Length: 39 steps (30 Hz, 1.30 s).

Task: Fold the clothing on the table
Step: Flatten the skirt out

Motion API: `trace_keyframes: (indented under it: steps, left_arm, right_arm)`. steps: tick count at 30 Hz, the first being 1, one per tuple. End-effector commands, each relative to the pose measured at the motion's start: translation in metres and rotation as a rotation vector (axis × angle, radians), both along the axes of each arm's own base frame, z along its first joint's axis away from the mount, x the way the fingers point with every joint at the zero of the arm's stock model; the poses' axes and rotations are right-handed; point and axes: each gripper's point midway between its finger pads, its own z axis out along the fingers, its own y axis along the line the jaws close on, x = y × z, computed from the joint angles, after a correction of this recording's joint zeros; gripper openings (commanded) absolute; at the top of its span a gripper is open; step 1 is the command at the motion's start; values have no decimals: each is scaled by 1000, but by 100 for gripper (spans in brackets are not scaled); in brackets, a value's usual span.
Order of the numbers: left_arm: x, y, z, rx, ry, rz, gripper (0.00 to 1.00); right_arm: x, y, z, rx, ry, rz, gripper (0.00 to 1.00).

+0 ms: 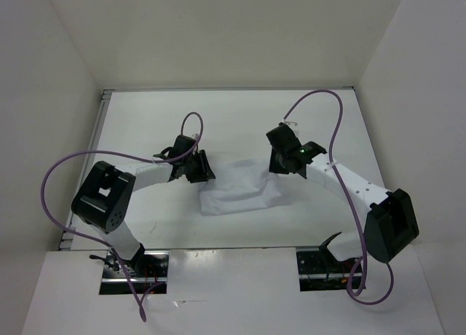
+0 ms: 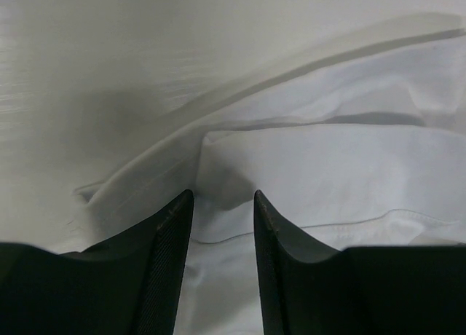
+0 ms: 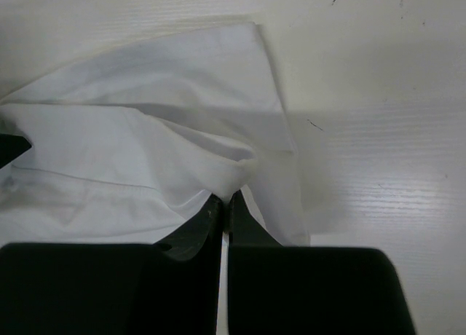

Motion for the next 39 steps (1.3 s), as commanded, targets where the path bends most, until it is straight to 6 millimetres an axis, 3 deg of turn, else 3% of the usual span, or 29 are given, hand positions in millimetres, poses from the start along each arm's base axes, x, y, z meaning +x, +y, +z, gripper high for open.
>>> trace_keyframes:
  steps: [1,8,22,29,32,34,36,39]
  left_arm:
    - [6,16,8,85,-39,51,46]
    - [4,20,13,101,-45,65,46]
    - [-5,1,-1,24,-2,-2,41]
    - [-14,-12,-16,10,39,-29,38]
    - [-13,-12,-19,11,40,-29,24]
    - [-16,-11,-21,16,51,-29,6]
    - [-9,-9,-4,20,5,-10,0]
    - [-1,-7,31,14,-71,3,0]
  right_arm:
    - [6,6,3,17,-29,8,0]
    - [6,6,3,17,-29,8,0]
    - [6,6,0,6,-22,15,0]
    - [3,6,-3,7,-10,20,0]
    - [3,6,-3,7,-10,20,0]
    - [3,6,-3,7,-10,20,0]
    - [3,6,-3,7,-10,20,0]
    - [4,5,0,7,-23,15,0]
